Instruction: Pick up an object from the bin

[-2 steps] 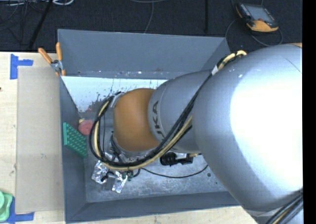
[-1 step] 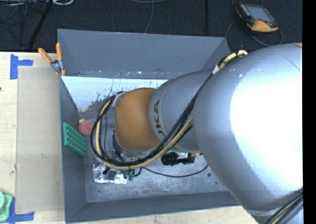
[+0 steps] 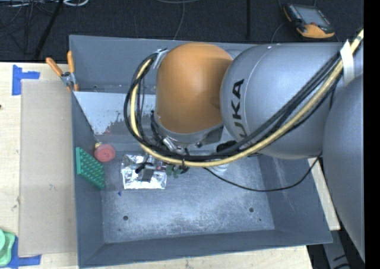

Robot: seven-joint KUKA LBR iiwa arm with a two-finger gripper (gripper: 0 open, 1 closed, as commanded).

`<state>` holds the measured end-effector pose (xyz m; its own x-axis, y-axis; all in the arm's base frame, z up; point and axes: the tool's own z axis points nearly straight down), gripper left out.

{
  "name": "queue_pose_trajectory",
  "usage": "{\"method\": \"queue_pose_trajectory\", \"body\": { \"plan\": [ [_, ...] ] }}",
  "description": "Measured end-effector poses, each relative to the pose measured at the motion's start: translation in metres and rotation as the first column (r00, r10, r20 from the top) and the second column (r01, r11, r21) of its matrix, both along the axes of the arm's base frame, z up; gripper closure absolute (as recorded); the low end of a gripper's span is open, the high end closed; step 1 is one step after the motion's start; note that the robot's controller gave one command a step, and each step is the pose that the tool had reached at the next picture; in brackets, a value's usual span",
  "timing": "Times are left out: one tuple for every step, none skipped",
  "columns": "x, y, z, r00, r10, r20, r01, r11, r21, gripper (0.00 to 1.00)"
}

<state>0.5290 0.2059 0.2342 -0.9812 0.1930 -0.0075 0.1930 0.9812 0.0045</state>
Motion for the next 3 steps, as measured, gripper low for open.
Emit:
{"method": "queue_pose_trajectory", "body": {
  "plan": [
    [-0.002, 0.000, -0.005, 1.000, 0.003, -0.008, -0.003, 1.000, -0.004, 1.00],
    [-0.006, -0.020, -0.169, 0.992, -0.128, -0.013, 0.128, 0.992, -0.006, 1.00],
    [-0.016, -0.002, -0.024, 0.997, -0.078, -0.002, 0.078, 0.997, 0.001, 1.00]
  ]
}}
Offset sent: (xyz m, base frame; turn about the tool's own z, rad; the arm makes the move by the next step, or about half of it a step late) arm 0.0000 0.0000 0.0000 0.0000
